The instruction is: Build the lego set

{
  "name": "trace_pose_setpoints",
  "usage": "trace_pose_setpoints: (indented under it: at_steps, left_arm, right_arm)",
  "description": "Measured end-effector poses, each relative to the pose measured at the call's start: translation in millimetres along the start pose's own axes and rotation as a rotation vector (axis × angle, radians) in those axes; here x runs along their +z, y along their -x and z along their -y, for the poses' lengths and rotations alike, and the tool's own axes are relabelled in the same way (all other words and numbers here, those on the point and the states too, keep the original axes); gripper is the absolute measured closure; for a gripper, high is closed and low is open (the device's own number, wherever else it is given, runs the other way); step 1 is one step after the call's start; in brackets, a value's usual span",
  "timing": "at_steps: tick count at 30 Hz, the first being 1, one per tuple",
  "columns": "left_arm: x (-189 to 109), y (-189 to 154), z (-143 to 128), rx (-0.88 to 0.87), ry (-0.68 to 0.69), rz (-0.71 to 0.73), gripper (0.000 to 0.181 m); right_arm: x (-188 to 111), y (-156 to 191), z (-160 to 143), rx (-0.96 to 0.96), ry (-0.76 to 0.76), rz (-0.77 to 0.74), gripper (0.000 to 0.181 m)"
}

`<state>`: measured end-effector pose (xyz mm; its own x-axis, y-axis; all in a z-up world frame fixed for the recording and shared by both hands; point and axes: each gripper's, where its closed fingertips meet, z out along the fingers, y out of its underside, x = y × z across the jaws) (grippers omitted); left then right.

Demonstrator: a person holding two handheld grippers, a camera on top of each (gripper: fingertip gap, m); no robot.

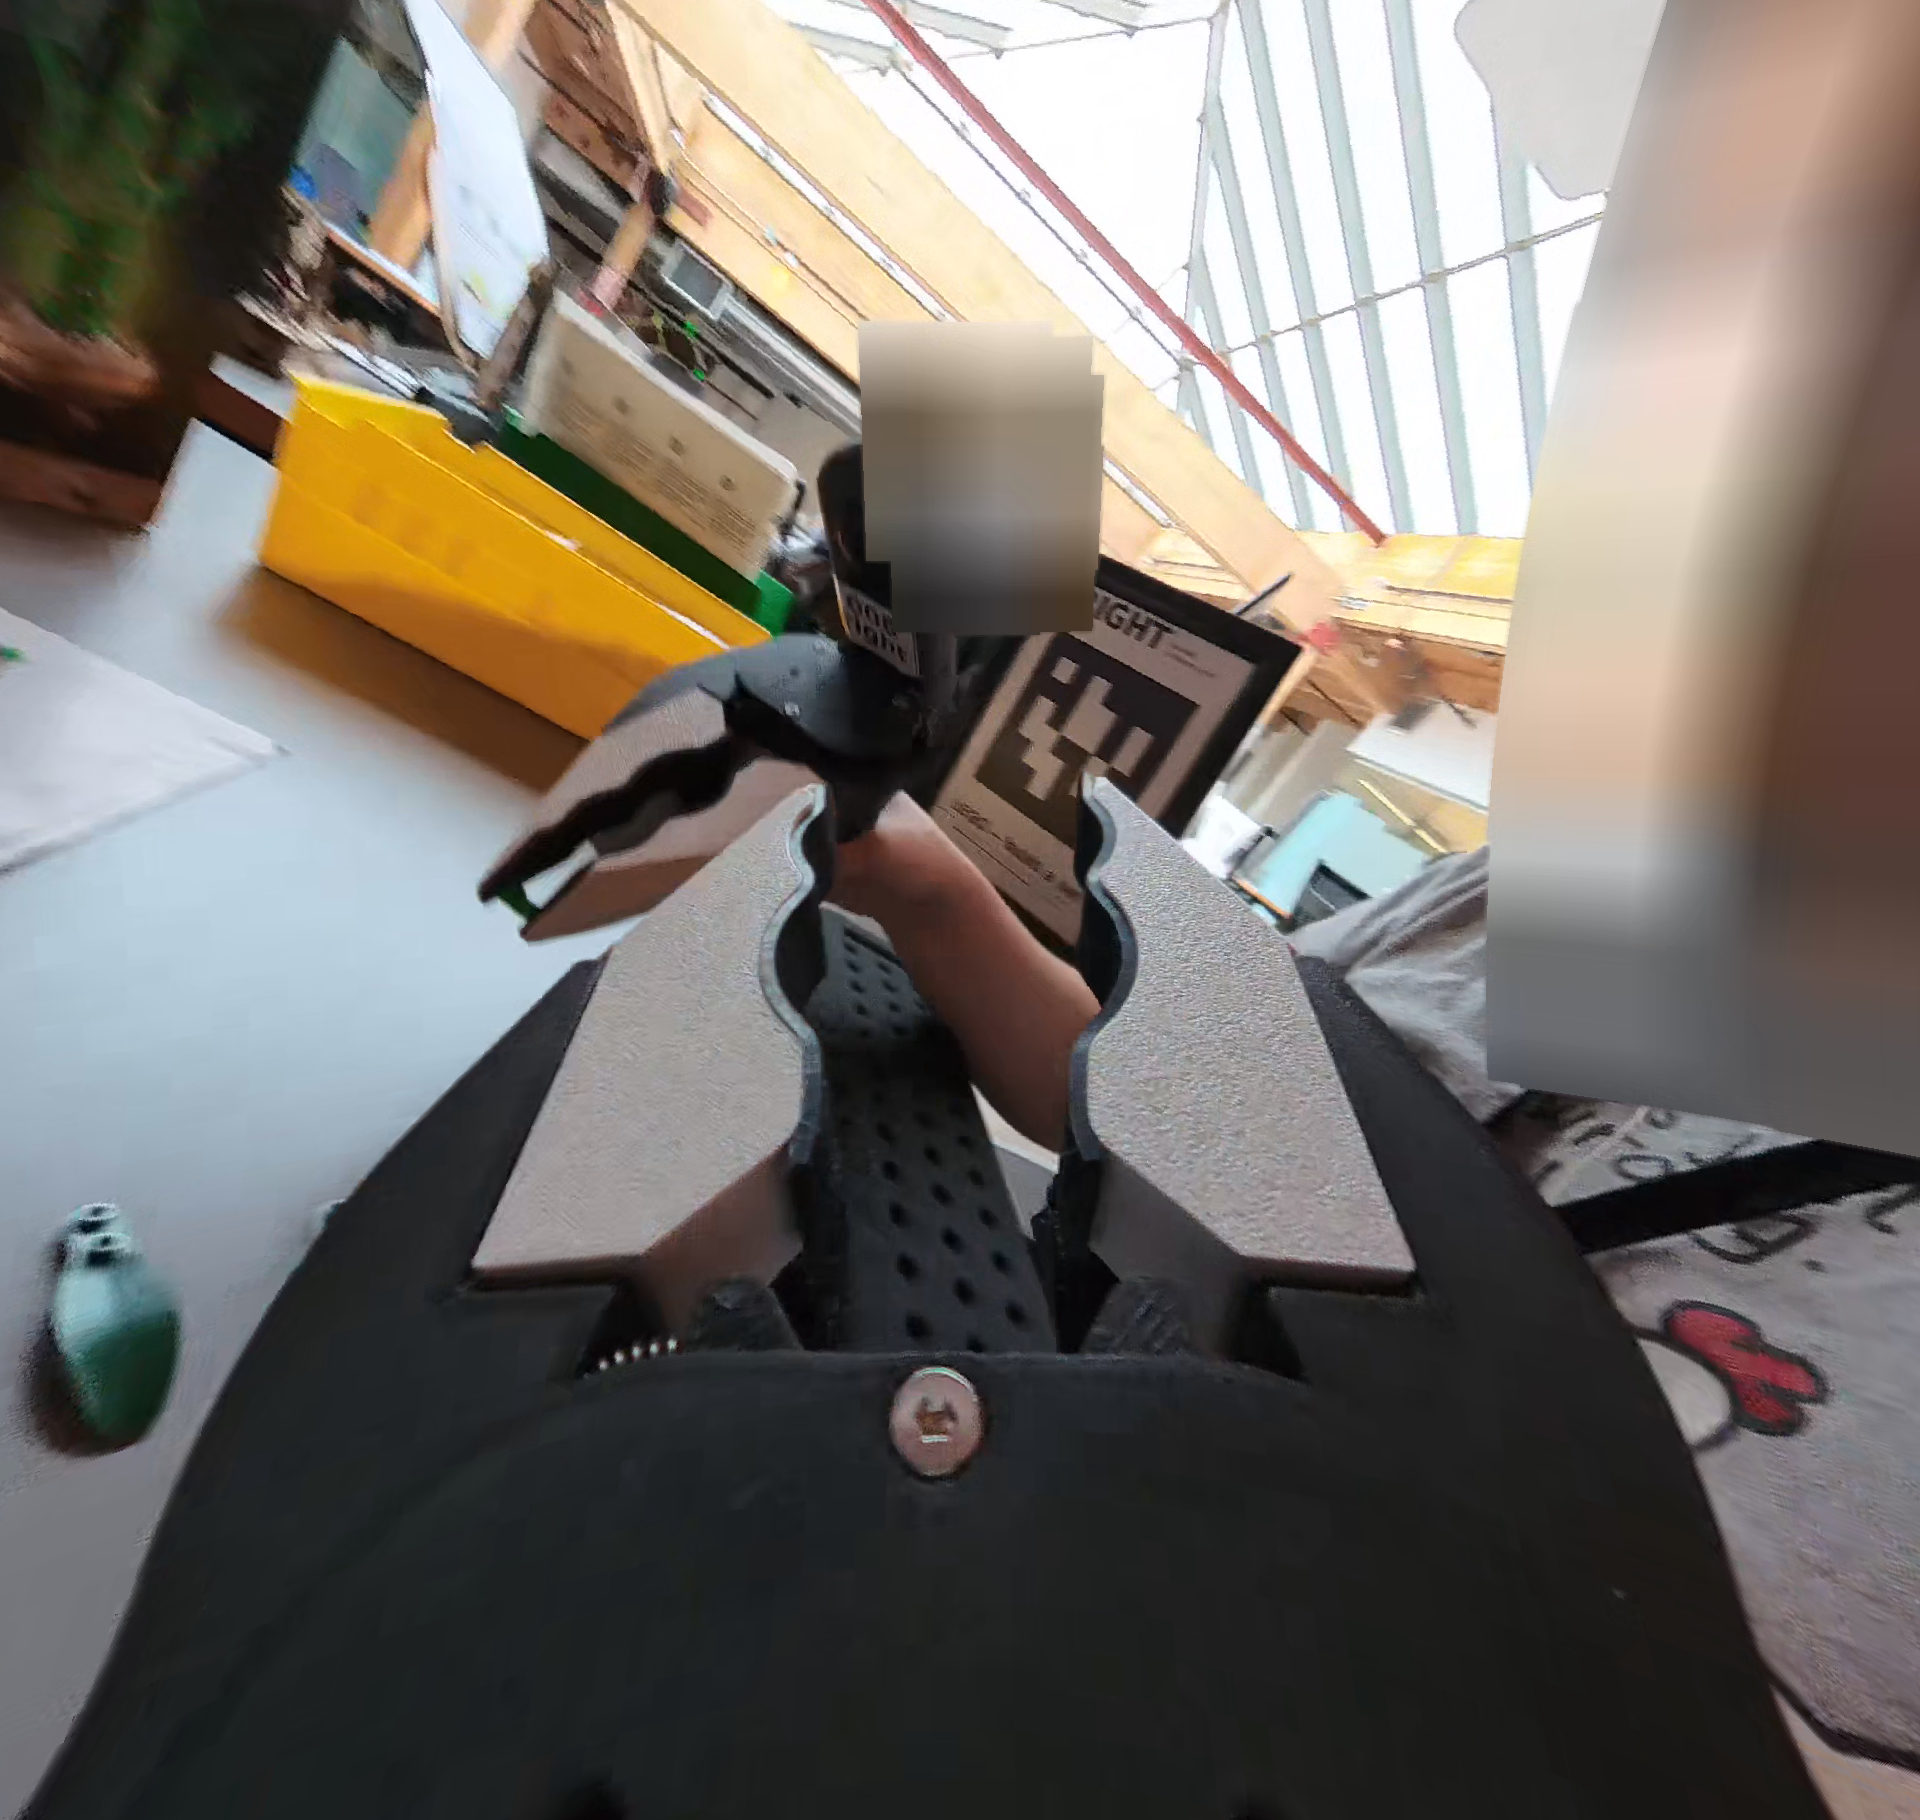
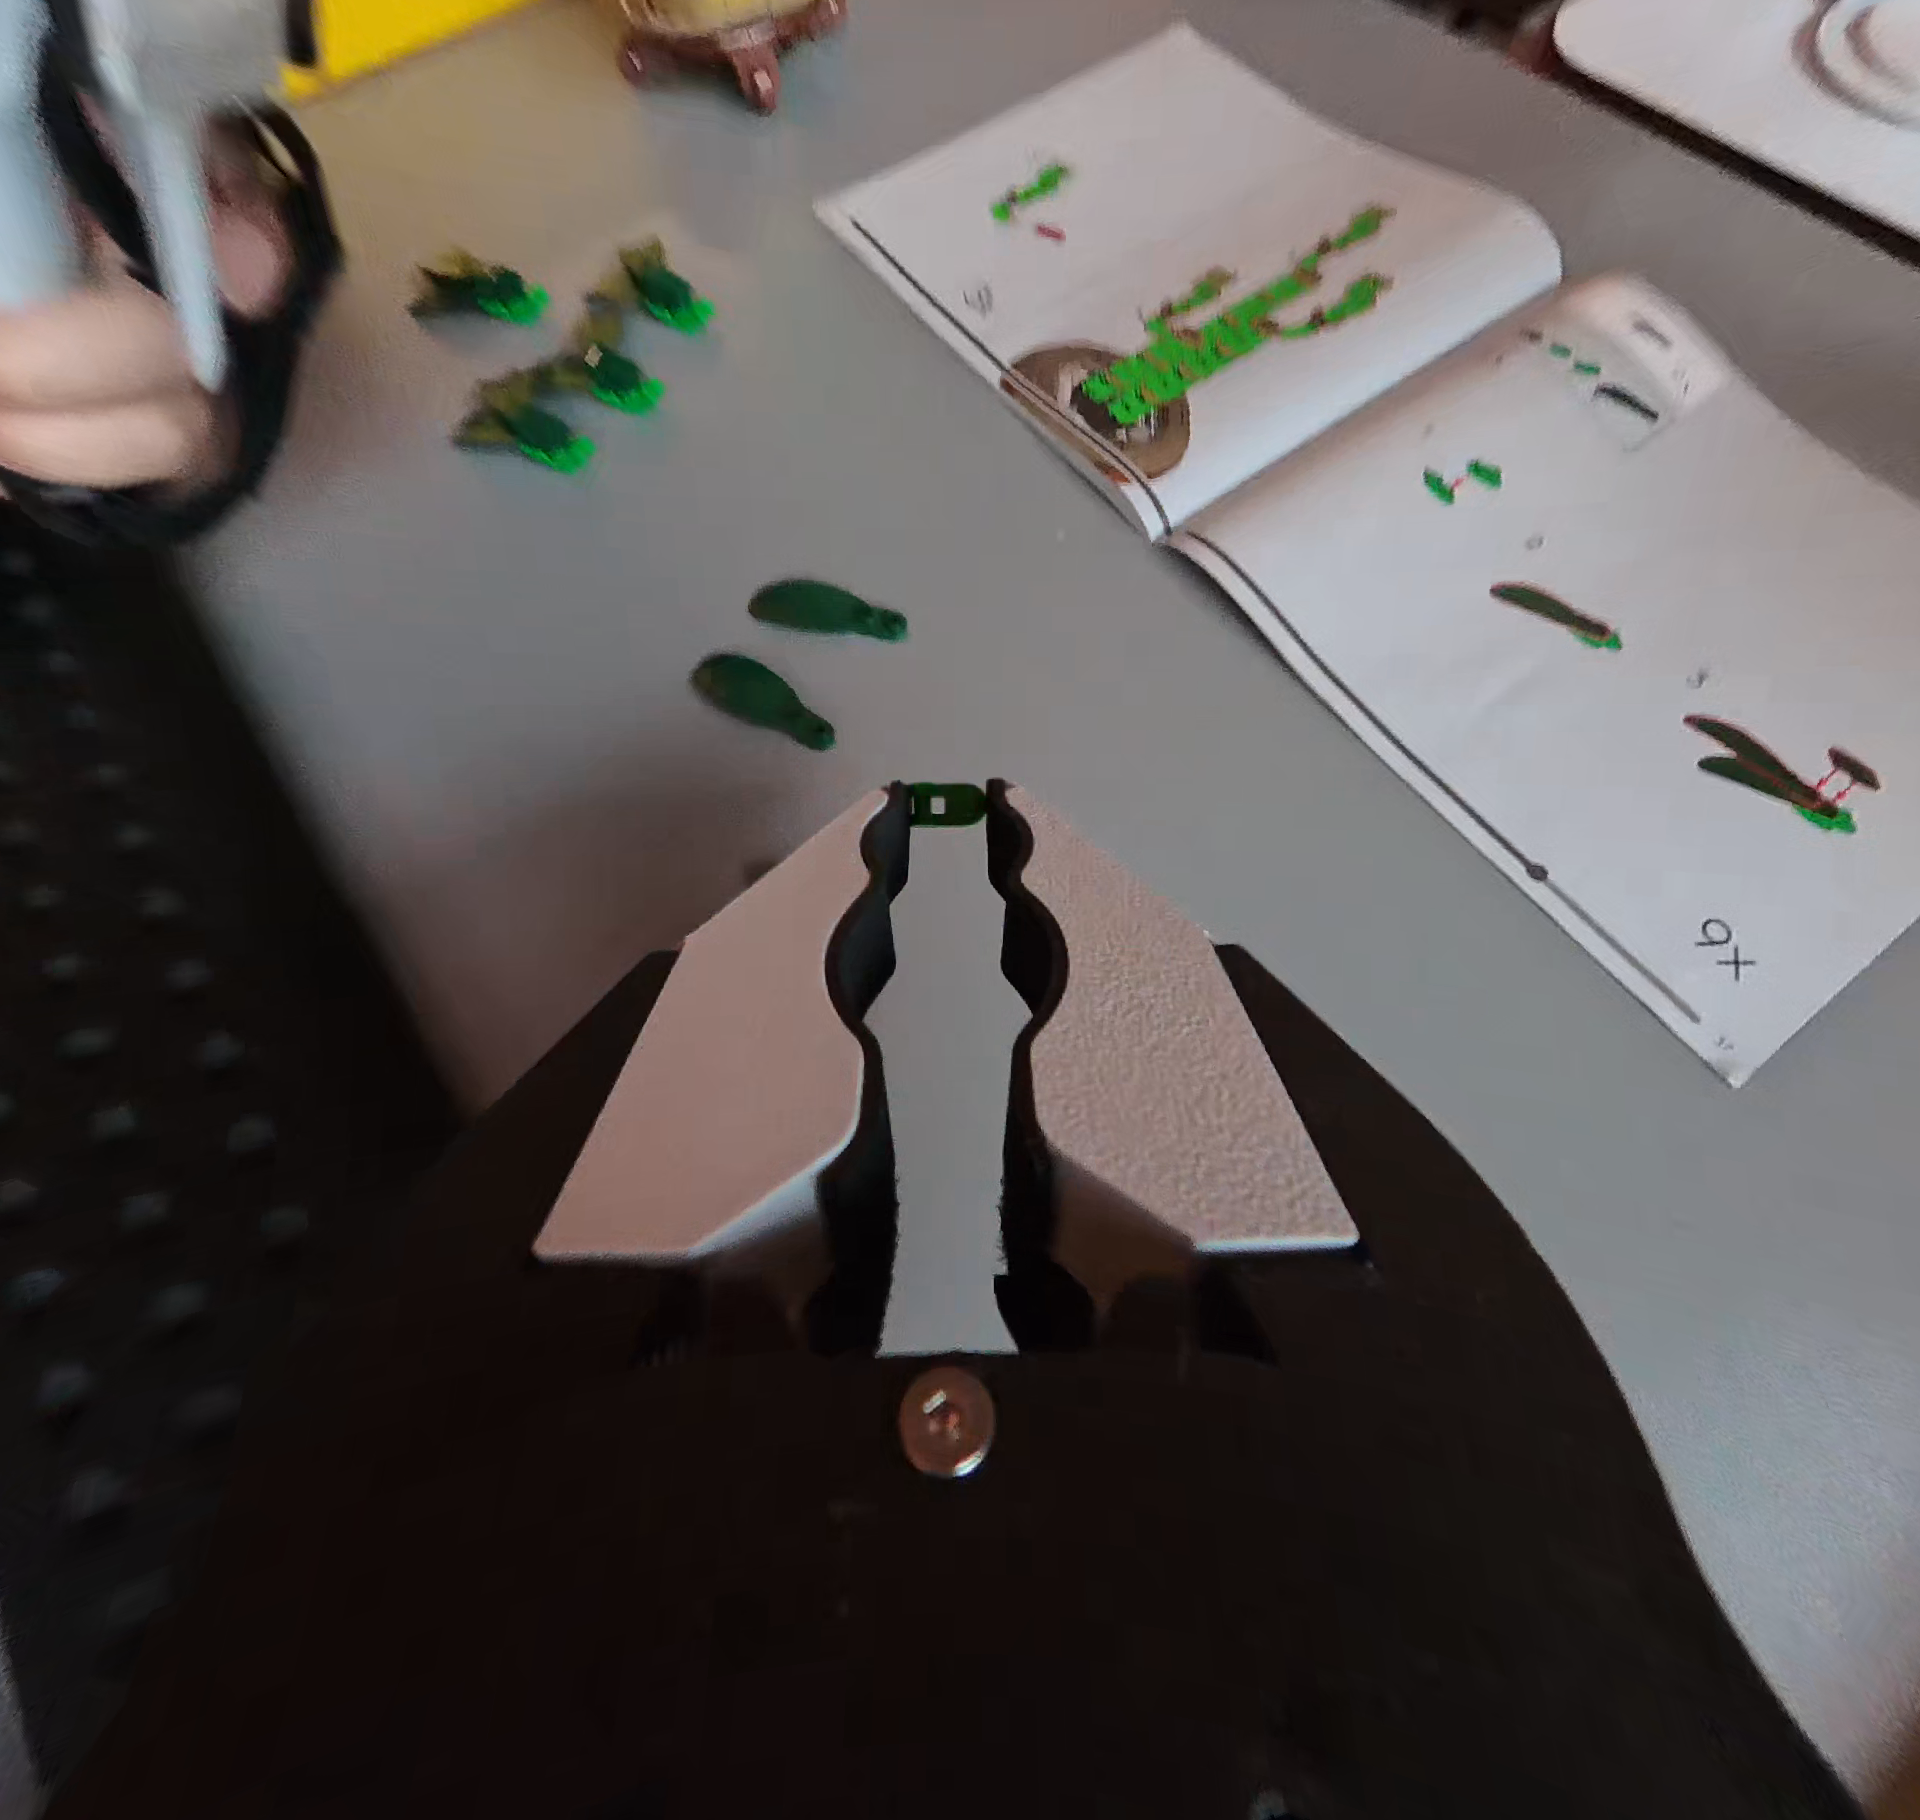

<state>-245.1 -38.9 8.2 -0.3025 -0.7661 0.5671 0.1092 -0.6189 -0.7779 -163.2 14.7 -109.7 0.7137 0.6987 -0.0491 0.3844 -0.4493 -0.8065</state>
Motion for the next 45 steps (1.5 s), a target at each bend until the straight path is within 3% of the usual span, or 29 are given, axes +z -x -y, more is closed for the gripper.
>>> trace_pose_setpoints:
  at_steps: [6,18,21,25,30,33,35,41,45]
  left_arm:
    - [-16.1,9.7,13.2,0.078,-0.066,0.098,0.142]
    - [-17.0,5.5,11.6,0.104,-0.046,0.106,0.146]
    - [-19.7,6.0,14.9,0.117,-0.065,0.121,0.145]
    - [-21.8,7.5,19.0,0.162,-0.08,0.162,0.144]
    - [-35.2,4.0,32.1,0.382,-0.067,0.369,0.146]
    - [-68.3,-10.8,56.2,0.504,-0.102,0.558,0.148]
    - [-106.4,-19.0,73.0,0.553,-0.1,0.735,0.147]
    - [-275.8,-59.8,121.7,0.58,-0.054,1.292,0.142]
    - [-370.0,-61.7,119.3,0.372,0.122,1.477,0.144]
  right_arm:
    - [24.7,0.9,-37.7,-0.041,0.198,-0.058,0.168]
    - [29.2,4.7,-42.6,-0.009,0.165,-0.019,0.161]
    - [12.9,3.3,-35.0,-0.003,0.059,-0.018,0.158]
    - [-23.6,-16.0,-15.1,-0.001,-0.177,-0.132,0.157]
    - [-60.6,-35.1,-3.3,-0.047,-0.348,-0.307,0.159]
    - [-71.0,-35.2,2.1,-0.061,-0.414,-0.332,0.162]
    - [-73.0,-38.4,2.7,-0.059,-0.422,-0.35,0.162]
    - [-71.4,-38.6,5.4,-0.069,-0.427,-0.351,0.162]
    - [-66.6,-35.9,6.0,-0.079,-0.415,-0.337,0.163]
